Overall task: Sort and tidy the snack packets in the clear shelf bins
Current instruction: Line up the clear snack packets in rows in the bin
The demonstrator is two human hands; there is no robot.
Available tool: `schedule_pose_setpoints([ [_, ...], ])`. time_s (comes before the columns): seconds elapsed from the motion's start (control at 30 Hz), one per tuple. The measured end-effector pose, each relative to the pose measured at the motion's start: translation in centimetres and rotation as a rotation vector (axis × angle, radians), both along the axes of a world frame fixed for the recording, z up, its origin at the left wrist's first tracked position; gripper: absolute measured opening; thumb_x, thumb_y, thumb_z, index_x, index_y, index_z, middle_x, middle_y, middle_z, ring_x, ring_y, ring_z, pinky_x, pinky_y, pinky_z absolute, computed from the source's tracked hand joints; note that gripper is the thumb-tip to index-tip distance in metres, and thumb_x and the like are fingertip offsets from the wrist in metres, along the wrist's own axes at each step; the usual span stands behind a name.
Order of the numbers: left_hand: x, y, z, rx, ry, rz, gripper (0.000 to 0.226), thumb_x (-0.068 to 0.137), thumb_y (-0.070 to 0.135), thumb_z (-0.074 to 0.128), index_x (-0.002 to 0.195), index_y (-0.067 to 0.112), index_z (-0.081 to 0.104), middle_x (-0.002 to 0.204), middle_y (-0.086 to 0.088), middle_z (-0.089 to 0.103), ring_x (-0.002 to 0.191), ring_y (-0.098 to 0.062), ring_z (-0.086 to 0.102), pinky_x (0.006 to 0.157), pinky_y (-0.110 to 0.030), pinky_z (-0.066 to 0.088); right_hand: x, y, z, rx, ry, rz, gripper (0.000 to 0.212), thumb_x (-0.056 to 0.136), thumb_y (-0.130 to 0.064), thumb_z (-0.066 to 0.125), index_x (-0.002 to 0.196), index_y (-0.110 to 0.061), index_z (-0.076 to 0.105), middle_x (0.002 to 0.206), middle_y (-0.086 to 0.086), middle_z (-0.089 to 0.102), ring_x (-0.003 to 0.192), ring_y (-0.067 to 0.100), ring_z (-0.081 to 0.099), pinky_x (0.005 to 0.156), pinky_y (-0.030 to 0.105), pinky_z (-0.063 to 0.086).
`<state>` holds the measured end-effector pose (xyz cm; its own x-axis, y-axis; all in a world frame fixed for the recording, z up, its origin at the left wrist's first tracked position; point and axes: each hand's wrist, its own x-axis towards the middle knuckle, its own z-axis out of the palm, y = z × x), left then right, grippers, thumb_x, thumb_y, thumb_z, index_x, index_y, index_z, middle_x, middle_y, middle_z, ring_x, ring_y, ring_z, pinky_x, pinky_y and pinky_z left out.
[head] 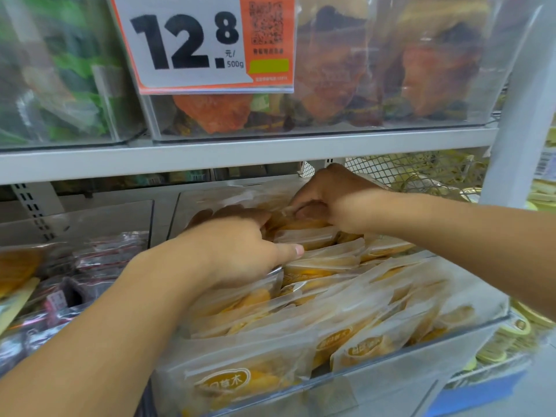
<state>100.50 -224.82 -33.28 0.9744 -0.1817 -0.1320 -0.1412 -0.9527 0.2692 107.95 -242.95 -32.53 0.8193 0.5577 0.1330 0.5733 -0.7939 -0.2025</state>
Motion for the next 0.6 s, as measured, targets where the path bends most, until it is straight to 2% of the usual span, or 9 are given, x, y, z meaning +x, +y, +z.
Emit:
schedule_pose_setpoints([
  [0.1, -0.1, -0.1, 0.1, -0.019, 0.003, 0.016, 0.077, 0.086, 0.078, 0.045, 0.151, 0.039, 0.033, 0.145, 0.007, 0.050, 0.112, -0.015, 0.048, 0.092, -0.029, 0.038, 1.2, 1.9, -0.4, -0.042, 0.059, 0.040, 0.014, 0.095, -0.022, 0.067, 0.097, -0.018, 0.079, 0.091, 0.002, 0.075, 0.083, 0.022, 0.069, 0.085, 0.035, 0.056],
  [0.2, -0.1, -0.2, 0.1, -0.016, -0.049, 0.009, 0.073, 0.085, 0.076, 0.049, 0.146, 0.043, 0.029, 0.142, 0.008, 0.050, 0.117, -0.018, 0.048, 0.100, -0.034, 0.039, 2.0, 3.4, -1.6, -0.080, 0.107, 0.032, 0.015, 0.094, -0.024, 0.066, 0.099, -0.021, 0.079, 0.096, 0.001, 0.074, 0.085, 0.023, 0.067, 0.088, 0.038, 0.056],
  [0.3, -0.3, -0.1, 0.1, -0.021, -0.005, -0.007, 0.071, 0.087, 0.075, 0.046, 0.150, 0.046, 0.029, 0.145, 0.010, 0.050, 0.118, -0.016, 0.049, 0.094, -0.029, 0.037, 2.0, 3.4, -1.7, -0.100, 0.138, 0.029, 0.017, 0.096, -0.025, 0.064, 0.106, -0.027, 0.078, 0.101, -0.003, 0.074, 0.090, 0.019, 0.067, 0.089, 0.038, 0.055],
  [0.4, 0.0, -0.1, -0.1, 0.024, -0.013, 0.011, 0.082, 0.084, 0.082, 0.043, 0.152, 0.048, 0.015, 0.151, 0.006, 0.045, 0.129, -0.023, 0.047, 0.104, -0.036, 0.040, 0.4, 1.2, -0.5, -0.122, 0.145, -0.003, 0.017, 0.096, -0.028, 0.062, 0.106, -0.029, 0.075, 0.099, -0.005, 0.072, 0.090, 0.019, 0.067, 0.084, 0.032, 0.055],
  [0.47, 0.1, 0.0, -0.2, 0.049, -0.036, 0.030, 0.089, 0.081, 0.085, 0.041, 0.151, 0.050, 0.000, 0.150, 0.002, 0.046, 0.130, -0.028, 0.047, 0.108, -0.041, 0.040, -0.2, -1.1, 0.1, -0.026, 0.061, -0.069, 0.014, 0.090, -0.024, 0.066, 0.101, -0.029, 0.071, 0.096, -0.006, 0.068, 0.091, 0.019, 0.065, 0.080, 0.029, 0.053],
  [0.53, 0.0, -0.1, -0.3, 0.069, -0.024, 0.038, 0.094, 0.083, 0.084, 0.039, 0.152, 0.050, -0.014, 0.153, -0.002, 0.042, 0.134, -0.028, 0.045, 0.109, -0.041, 0.038, -0.5, -3.0, 0.3, -0.006, -0.036, -0.155, 0.029, 0.088, -0.025, 0.070, 0.116, -0.030, 0.063, 0.106, -0.007, 0.063, 0.094, 0.019, 0.061, 0.080, 0.027, 0.049],
  [0.57, 0.1, -0.2, -0.2, 0.075, -0.019, 0.028, 0.094, 0.084, 0.083, 0.039, 0.154, 0.048, -0.012, 0.159, 0.000, 0.035, 0.139, -0.027, 0.040, 0.113, -0.040, 0.035, -0.4, -3.6, 0.3, -0.042, -0.069, -0.194, 0.037, 0.090, -0.026, 0.070, 0.125, -0.029, 0.057, 0.114, -0.006, 0.060, 0.096, 0.019, 0.058, 0.081, 0.026, 0.046],
  [0.6, 0.1, -0.3, -0.1, 0.077, -0.014, 0.013, 0.090, 0.085, 0.082, 0.038, 0.157, 0.045, -0.003, 0.163, 0.005, 0.028, 0.144, -0.023, 0.034, 0.117, -0.038, 0.030, -0.1, -3.9, 0.3, -0.079, -0.077, -0.228, 0.040, 0.092, -0.027, 0.069, 0.129, -0.029, 0.055, 0.120, -0.005, 0.057, 0.100, 0.020, 0.057, 0.084, 0.027, 0.045],
])
